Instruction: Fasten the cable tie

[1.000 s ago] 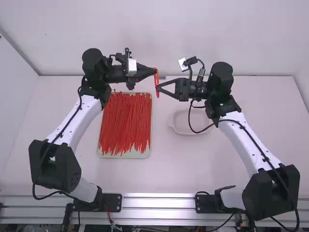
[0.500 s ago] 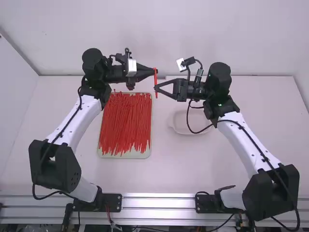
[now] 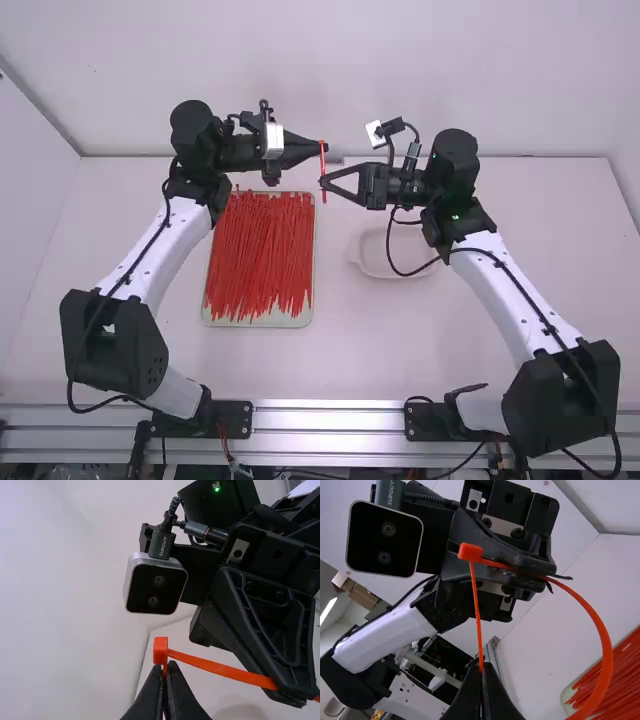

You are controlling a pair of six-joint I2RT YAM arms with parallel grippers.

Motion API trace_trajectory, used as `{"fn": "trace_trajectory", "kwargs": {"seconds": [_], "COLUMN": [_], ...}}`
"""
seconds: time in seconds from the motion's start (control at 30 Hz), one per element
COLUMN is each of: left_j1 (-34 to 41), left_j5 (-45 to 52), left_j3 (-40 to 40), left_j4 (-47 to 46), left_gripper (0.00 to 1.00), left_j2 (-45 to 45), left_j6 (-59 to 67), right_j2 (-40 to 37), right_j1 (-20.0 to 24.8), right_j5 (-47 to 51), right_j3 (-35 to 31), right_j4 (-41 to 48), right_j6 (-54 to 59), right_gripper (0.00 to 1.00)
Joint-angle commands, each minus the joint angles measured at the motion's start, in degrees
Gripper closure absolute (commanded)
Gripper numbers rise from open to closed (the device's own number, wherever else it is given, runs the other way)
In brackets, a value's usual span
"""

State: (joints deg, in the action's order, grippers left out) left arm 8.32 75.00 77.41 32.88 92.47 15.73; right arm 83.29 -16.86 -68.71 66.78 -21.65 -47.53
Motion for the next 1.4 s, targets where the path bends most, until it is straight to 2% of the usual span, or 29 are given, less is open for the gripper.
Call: {"fn": "trace_trajectory", "kwargs": {"seconds": [0.0,0.3,0.4,0.67,0.87,1.1,1.37], "left_j1": [0.3,0.4,0.4,0.4,2.1,5.0,5.5], "left_j5": [1.2,1.3,4.1,7.2,11.6,11.6,13.1], "left_j3": [1.7,1.7,1.7,1.7,1.7,1.7,1.7], "left_j4": [0.0,-2.7,-2.1,-1.2,-0.9,-1.4,-3.5], "left_gripper": [0.98,0.98,0.98,0.98,0.98,0.98,0.98], "left_j2": [-0.1,0.0,0.0,0.0,0.0,0.0,0.0], "left_j6": [0.4,0.6,0.6,0.2,0.6,0.6,1.5], "right_j2": [-0.4,-0.5,-0.5,-0.4,-0.5,-0.4,-0.5], "right_j1": [0.0,0.7,0.8,0.7,0.8,0.9,3.4], "right_j5": [0.1,1.9,2.8,3.1,5.4,7.7,7.9], "right_j3": [1.3,1.3,1.5,1.5,1.5,1.5,1.5], "right_j4": [-0.3,-0.7,-0.9,-9.5,-9.6,-9.7,-9.7], "right_j6": [-0.2,-0.7,-1.8,-5.3,-5.2,-5.2,-7.4], "right_gripper": [1.0,1.0,1.0,1.0,1.0,1.0,1.0]}}
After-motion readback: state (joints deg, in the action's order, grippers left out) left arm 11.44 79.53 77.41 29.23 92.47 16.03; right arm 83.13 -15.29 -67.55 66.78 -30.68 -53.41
